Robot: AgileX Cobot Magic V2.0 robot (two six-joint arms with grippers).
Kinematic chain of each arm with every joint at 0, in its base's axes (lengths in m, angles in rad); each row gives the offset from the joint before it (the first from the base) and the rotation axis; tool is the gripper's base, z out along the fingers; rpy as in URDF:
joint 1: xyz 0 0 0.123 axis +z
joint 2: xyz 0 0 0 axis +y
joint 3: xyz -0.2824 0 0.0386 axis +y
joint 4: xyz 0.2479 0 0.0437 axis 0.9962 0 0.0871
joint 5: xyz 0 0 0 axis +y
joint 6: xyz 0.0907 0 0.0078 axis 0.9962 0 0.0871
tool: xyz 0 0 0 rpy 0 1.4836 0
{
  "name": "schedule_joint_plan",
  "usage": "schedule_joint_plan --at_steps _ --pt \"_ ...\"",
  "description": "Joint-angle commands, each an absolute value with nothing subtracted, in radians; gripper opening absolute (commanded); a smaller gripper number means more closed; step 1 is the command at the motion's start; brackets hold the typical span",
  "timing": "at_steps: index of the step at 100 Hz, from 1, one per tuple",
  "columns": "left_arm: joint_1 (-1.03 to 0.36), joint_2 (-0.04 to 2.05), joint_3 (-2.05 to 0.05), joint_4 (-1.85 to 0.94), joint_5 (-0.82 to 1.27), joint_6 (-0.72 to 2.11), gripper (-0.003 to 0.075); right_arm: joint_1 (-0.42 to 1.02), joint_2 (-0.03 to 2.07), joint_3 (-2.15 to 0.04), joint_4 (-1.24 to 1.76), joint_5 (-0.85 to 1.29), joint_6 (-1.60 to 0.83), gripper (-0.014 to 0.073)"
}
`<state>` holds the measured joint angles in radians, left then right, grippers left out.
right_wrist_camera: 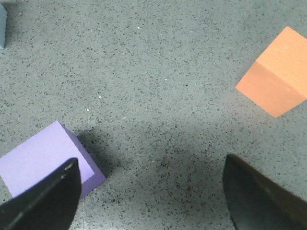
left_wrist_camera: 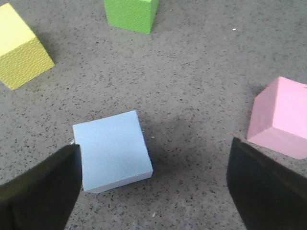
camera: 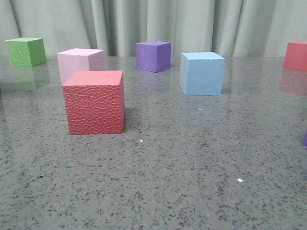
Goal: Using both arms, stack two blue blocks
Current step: 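Lower the left gripper onto the second light blue cube and grasp it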
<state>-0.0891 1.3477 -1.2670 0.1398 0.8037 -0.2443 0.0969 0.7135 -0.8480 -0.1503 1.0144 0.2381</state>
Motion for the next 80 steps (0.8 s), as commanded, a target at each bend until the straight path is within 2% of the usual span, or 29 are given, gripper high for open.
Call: schedule_joint_plan --at_steps 1,80 --pt "-0.068 1.346 -1.303 0.172 0.752 -0.295 0.0604 0.091 0.709 -0.871 -0.162 0.954 0.228 0.0600" --pt "-0.042 1.565 -1.303 0.192 0.736 -0.370 0.0603 0.091 0.709 -0.871 -0.162 0.946 0.228 0.0600"
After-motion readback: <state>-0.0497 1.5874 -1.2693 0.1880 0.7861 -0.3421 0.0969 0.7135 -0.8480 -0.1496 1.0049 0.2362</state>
